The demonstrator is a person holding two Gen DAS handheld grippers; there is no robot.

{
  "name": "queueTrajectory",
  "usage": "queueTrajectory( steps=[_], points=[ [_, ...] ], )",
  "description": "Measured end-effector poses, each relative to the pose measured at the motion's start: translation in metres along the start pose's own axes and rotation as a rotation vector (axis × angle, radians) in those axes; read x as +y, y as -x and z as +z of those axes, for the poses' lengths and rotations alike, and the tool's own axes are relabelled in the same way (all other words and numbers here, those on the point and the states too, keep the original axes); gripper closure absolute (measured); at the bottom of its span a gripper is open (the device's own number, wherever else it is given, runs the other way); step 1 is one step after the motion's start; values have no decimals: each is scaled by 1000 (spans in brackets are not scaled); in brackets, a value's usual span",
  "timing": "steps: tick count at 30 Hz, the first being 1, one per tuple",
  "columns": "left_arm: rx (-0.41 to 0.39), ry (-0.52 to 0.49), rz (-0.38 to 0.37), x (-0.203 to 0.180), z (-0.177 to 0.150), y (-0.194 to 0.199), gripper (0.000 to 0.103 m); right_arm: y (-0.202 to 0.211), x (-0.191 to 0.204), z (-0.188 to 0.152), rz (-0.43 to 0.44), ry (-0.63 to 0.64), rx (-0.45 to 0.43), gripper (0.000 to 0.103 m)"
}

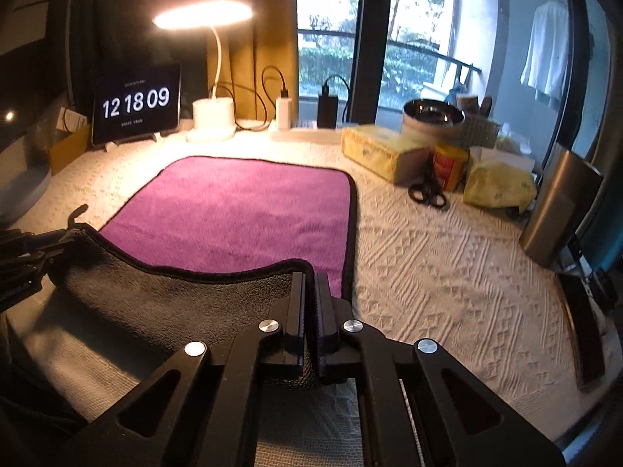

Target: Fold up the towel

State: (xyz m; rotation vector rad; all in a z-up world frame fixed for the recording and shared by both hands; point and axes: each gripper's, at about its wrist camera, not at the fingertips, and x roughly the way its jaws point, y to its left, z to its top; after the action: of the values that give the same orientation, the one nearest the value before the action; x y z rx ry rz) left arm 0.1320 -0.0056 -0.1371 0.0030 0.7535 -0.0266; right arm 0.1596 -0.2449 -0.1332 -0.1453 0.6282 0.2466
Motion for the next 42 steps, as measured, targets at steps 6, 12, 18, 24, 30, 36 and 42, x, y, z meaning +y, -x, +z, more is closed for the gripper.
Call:
queueTrajectory(
  steps=[6, 12, 18, 24, 30, 36, 42],
  points=[
    [-26, 19, -35, 4, 7, 7, 83, 15, 1, 11, 4, -1, -54, 98],
    [-71, 34, -43, 9, 21, 16, 83, 23, -1, 21, -2, 0, -93, 98],
    [-115, 42, -44, 14, 34, 23, 84, 27, -5, 31, -11, 0, -131, 98],
    [-162, 41, -44, 17, 48, 27, 84, 29, -9, 42, -18, 9, -171, 98],
    [-206, 43, -41, 17, 68, 28, 84, 24, -12, 57, -18, 15, -210, 98],
    [-238, 45, -43, 18, 82, 26, 83, 19, -15, 70, -20, 21, -242, 98],
    [-282, 31, -47, 20, 93, 27, 83, 16, -19, 85, -26, 25, -273, 98]
  ],
)
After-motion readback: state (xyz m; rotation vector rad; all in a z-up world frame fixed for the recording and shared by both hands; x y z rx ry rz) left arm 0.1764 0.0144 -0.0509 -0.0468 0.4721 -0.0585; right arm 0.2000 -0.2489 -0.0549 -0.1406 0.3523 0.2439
